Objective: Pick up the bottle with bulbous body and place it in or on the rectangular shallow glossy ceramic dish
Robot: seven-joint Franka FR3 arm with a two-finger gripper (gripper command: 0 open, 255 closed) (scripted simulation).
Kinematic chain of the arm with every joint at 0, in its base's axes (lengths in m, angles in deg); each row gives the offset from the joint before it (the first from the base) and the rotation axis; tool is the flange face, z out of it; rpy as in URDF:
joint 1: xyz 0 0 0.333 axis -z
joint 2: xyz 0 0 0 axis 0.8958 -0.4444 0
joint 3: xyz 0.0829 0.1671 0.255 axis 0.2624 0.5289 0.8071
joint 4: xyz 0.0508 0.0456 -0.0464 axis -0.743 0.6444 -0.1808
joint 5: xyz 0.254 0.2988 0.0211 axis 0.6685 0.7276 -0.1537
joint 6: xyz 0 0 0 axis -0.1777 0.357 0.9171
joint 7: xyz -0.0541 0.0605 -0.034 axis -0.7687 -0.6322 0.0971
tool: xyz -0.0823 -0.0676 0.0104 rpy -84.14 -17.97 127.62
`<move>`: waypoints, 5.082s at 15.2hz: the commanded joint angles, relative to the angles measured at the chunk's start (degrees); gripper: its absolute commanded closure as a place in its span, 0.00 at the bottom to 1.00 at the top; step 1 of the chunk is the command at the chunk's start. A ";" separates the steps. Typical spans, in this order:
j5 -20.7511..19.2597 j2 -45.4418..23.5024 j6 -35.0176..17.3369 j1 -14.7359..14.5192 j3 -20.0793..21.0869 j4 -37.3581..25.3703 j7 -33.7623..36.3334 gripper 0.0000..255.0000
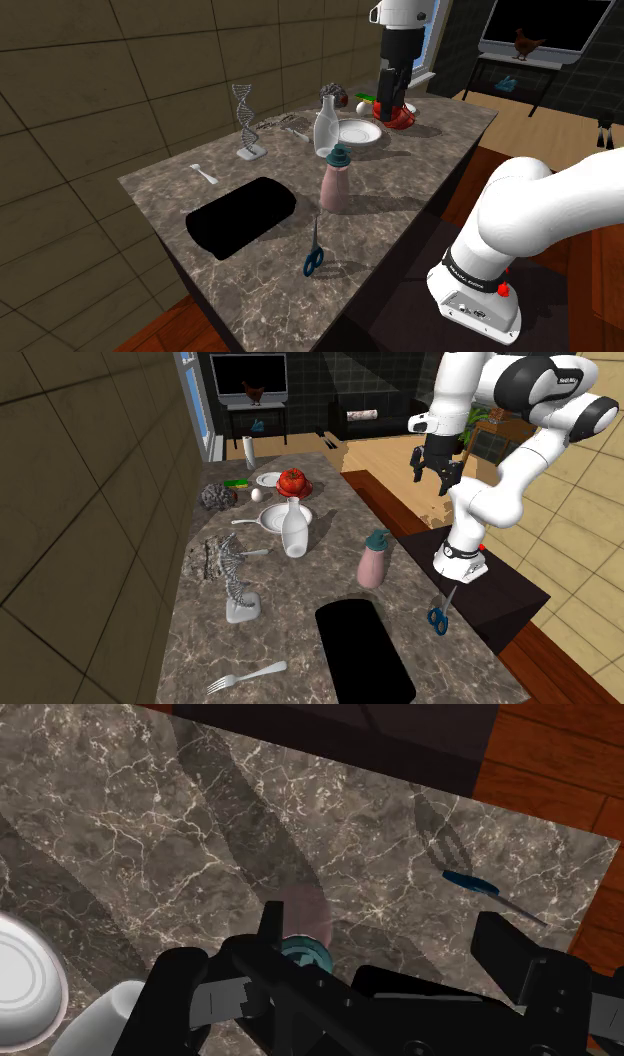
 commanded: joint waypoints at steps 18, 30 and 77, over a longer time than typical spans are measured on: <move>-4.86 -30.48 -17.12 3.48 -11.24 -15.00 -14.62 0.00; -0.10 -56.51 -19.47 6.91 -15.64 -39.32 -24.86 0.00; 2.91 -69.58 -9.97 10.39 -16.00 -61.99 -28.36 1.00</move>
